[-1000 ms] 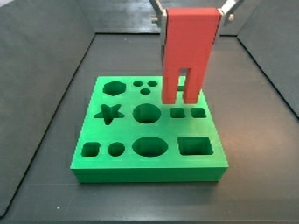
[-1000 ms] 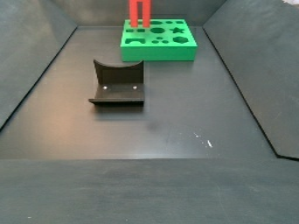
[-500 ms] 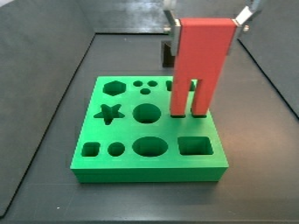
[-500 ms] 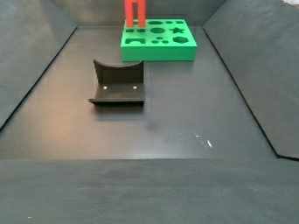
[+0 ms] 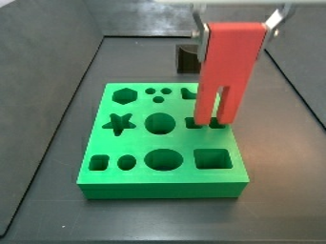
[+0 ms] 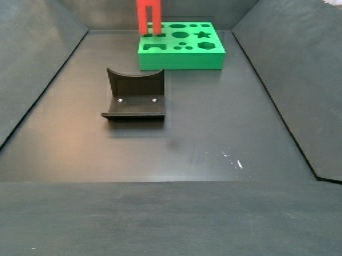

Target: Insert the double-square object.

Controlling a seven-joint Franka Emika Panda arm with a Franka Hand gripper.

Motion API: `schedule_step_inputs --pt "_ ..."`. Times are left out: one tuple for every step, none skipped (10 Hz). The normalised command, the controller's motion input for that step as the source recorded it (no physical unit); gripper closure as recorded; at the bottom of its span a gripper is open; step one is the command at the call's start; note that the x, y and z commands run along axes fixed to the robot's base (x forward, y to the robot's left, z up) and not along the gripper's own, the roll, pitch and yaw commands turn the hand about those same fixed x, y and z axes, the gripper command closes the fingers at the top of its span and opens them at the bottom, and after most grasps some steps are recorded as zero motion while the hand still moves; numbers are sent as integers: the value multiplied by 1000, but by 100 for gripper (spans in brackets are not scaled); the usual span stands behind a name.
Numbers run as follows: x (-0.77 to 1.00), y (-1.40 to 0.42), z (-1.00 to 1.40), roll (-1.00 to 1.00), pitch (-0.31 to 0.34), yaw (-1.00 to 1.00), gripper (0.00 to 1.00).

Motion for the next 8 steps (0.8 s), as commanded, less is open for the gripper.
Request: schedule_step_inputs --pt "-91 0 -71 0 26 0 100" --pt "-166 -71 0 -1 0 0 100" --pt "-223 -94 0 0 0 0 100" --pt "-320 0 0 0 0 0 100" --pt "-171 0 -14 0 0 0 100" --pt "0 69 -69 0 26 0 100" --pt "0 86 -46 0 4 0 100" --pt "71 0 -117 -6 0 0 100"
